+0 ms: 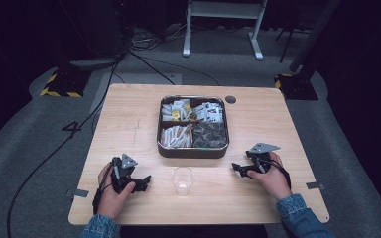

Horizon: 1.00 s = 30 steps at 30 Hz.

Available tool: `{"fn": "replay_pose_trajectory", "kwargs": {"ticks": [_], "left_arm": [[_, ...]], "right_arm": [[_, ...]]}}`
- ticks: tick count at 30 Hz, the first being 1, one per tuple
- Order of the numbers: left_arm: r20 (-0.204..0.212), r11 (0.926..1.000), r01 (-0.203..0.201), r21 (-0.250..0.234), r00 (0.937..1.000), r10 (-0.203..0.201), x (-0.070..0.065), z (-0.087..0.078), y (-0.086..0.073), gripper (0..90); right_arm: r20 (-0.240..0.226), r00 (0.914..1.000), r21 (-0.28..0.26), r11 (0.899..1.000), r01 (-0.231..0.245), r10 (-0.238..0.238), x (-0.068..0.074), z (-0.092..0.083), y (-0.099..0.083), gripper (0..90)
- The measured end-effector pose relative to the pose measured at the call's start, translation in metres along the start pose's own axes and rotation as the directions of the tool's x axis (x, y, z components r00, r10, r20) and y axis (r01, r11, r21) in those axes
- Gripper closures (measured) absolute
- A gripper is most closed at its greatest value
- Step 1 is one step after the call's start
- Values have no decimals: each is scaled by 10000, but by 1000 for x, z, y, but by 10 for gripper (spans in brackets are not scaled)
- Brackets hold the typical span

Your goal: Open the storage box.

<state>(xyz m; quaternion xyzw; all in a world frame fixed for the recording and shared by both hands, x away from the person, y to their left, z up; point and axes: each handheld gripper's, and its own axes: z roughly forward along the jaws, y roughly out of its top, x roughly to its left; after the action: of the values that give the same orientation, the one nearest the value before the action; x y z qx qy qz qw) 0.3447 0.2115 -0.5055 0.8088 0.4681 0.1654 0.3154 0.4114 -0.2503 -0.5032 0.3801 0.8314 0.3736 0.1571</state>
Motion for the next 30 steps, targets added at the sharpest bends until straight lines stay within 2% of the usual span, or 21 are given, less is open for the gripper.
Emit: {"fn": "replay_pose_trajectory", "kwargs": {"ticks": [1, 4, 10, 13, 22, 26, 28, 30], "left_arm": [[0, 10000, -2, -2, 10000, 2, 0, 0, 0, 1], [-10, 10000, 16, -2, 10000, -16, 0, 0, 0, 1], [-73, 10000, 74, -6, 9999, -74, -1, 0, 0, 1], [-87, 9999, 136, -19, 9999, -136, -1, 1, 1, 0], [-108, 9999, 101, -24, 9999, -102, -1, 1, 1, 0], [-131, 9999, 132, -31, 9998, -132, -2, 2, 2, 0], [-129, 9999, 138, -23, 9998, -138, -2, 2, 2, 0], [-130, 9999, 138, -23, 9998, -139, -2, 2, 2, 0]], "right_arm": [[0, 10000, 0, 10000, 0, 0, 0, 0, 0, 203], [-164, 9988, -28, 9989, -470, 469, -1, -4, 2, 275], [-255, 9991, -396, 9986, -339, 329, 3, -20, 16, 296], [-320, 9991, -264, 9993, -277, 269, 3, -24, 23, 337], [-332, 9987, -191, 9991, -386, 379, 11, -25, 45, 325], [-299, 9994, -501, 9985, -197, 182, 12, -26, 59, 315], [-348, 9993, -928, 9956, -149, 117, 14, -25, 69, 307], [-396, 9992, -1001, 9949, -153, 114, 15, -25, 73, 307]]}}
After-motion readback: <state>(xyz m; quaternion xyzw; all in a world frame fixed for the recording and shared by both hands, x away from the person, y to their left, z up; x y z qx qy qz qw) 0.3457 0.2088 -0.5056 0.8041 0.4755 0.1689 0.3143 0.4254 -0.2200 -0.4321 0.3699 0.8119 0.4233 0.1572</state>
